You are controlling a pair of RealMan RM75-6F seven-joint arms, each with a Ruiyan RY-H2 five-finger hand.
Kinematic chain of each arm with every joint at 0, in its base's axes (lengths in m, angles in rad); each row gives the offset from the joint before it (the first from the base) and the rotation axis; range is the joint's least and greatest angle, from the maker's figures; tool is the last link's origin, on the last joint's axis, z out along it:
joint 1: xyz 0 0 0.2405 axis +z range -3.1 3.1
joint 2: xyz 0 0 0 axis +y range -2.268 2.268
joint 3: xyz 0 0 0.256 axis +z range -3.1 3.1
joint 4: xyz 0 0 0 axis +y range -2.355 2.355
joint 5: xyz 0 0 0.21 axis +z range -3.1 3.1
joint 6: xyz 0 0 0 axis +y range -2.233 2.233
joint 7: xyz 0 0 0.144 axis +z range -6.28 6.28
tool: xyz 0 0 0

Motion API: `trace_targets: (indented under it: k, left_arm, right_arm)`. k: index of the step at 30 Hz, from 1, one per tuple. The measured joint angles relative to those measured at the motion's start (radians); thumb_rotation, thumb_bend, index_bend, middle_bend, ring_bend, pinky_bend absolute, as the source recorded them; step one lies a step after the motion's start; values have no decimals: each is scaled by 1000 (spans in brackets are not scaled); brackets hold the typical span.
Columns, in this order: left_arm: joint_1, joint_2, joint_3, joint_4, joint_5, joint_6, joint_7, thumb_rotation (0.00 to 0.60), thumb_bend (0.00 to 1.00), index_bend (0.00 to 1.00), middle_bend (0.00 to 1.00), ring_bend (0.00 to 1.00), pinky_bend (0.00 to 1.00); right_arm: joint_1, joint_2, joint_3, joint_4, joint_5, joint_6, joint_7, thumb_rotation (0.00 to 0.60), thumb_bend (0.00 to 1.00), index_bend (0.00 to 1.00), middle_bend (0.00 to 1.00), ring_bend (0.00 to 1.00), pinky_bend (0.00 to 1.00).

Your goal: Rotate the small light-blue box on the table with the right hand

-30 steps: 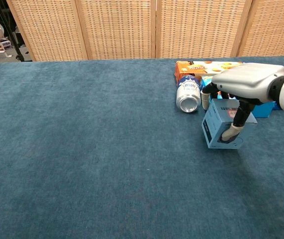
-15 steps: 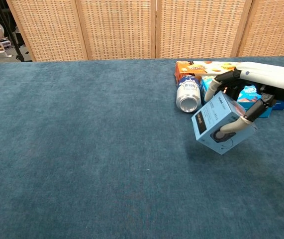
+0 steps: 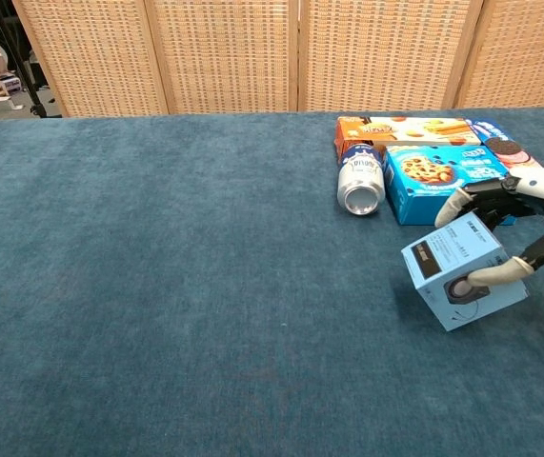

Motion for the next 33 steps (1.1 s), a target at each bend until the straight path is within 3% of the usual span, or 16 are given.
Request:
trace_targets:
  k: [2,4,13,16,19,23,29,33]
  left_arm:
    - [1,-1,-2,-1,-3,4,1,600,0,0,0,0,0]
    - [2,-1,-2,-2,-3,6,2,600,0,0,0,0,0]
    - [5,2,0,-2,6,11,-8,600,0,0,0,0,0]
    - [7,4,1,-2,11,16,-13,600,0,0,0,0,0]
    - [9,5,2,-3,14,19,-17,600,0,0,0,0,0]
    - [9,6,3,-3,17,20,-18,600,0,0,0,0,0]
    - [10,6,4,0,21,22,-22,600,0,0,0,0,0]
    - [9,6,2,3,16,20,-24,600,0,0,0,0,0]
  right_arm:
    - [-2,3,-7,6,-15,2,27,600,365,139,78,47,258]
    - [-3,13,-17,14,-41,11,68,600,362,72,6,0,189]
    - [-42,76,-74,73,-139,106,97,600,330,22,0,0,89]
    - [-52,95,-81,74,-148,122,74,600,268,0,0,0,56]
    - [-56,115,-79,65,-153,136,40,600,139,0,0,0,38]
    - [-58,143,-69,38,-157,153,-46,600,6,0,0,0,38]
    - [-25,196,-41,-44,-161,119,-277,600,0,0,0,0,38]
    - [27,236,-7,-145,-127,8,-458,600,1,0,0,0,38]
